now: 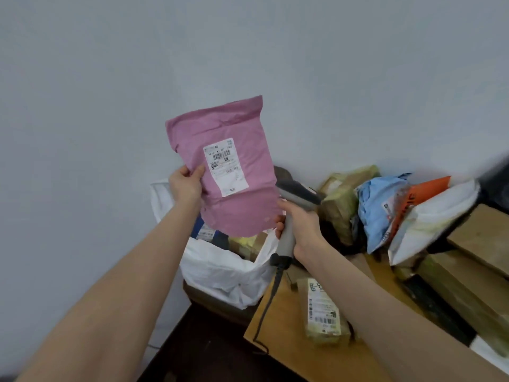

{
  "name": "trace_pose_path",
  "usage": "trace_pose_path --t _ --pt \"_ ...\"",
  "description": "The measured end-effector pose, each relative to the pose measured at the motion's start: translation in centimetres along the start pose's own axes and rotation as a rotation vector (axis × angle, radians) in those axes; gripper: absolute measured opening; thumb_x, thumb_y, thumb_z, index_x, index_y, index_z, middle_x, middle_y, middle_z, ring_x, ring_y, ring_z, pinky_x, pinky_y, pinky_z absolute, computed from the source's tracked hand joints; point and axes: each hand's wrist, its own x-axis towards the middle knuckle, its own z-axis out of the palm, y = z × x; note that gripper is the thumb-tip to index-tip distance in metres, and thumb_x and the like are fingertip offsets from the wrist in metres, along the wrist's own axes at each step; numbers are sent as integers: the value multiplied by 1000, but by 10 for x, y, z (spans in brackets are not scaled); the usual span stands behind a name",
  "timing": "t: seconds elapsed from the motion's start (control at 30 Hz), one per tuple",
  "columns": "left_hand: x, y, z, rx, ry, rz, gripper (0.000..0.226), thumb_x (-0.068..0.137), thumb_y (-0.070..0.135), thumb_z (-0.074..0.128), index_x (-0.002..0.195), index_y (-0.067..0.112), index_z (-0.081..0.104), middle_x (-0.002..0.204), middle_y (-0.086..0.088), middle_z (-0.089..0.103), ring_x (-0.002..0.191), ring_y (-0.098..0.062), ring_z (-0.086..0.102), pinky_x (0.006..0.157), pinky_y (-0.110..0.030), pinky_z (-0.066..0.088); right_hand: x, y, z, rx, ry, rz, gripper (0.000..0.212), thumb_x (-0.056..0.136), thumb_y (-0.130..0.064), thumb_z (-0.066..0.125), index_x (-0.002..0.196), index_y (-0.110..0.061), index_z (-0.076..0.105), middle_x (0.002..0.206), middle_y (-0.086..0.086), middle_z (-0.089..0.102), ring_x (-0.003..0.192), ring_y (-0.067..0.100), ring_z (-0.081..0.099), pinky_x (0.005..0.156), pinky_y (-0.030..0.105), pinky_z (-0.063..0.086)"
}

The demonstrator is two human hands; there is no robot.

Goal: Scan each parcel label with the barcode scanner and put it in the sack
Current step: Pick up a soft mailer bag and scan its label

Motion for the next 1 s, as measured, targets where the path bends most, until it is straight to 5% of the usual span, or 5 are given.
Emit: trace_pose_path --t 0.43,0.6,0.73,0.87,1.0 --pt "207 -154 -33 744 -124 116 17 92 18 52 77 11 57 80 -14 64 76 -35 59 59 -32 39 154 75 137 -102 99 125 16 89 -14 67 75 -7 61 51 4 56 43 14 48 49 26 42" --pt "232 -232 -26 1264 -433 177 30 93 10 43 120 12 56 102 -14 65 93 -34 61 69 -36 43 206 105 149 -157 153 155 19 88 -11 67 71 -7 61 50 5 56 45 16 48 49 27 40" --pt "236 -276 -16 1356 -502 195 84 90 7 58 153 9 3 143 -24 40 113 -37 56 76 -42 50 231 119 147 -195 192 189 17 88 -11 67 72 -7 62 50 4 57 44 15 49 47 25 42" --pt "229 -275 1 1547 -770 514 84 83 42 70 149 14 26 156 -19 18 140 -37 27 109 -51 32 245 125 146 -194 220 215 12 86 -13 68 78 -7 63 52 4 59 46 15 51 50 27 44" --pt "228 -294 -5 1713 -1151 113 94 75 60 69 148 21 25 154 -13 23 136 -35 31 108 -51 29 250 128 149 -186 211 219 11 87 -13 68 80 -8 63 51 3 59 47 13 52 53 28 46"
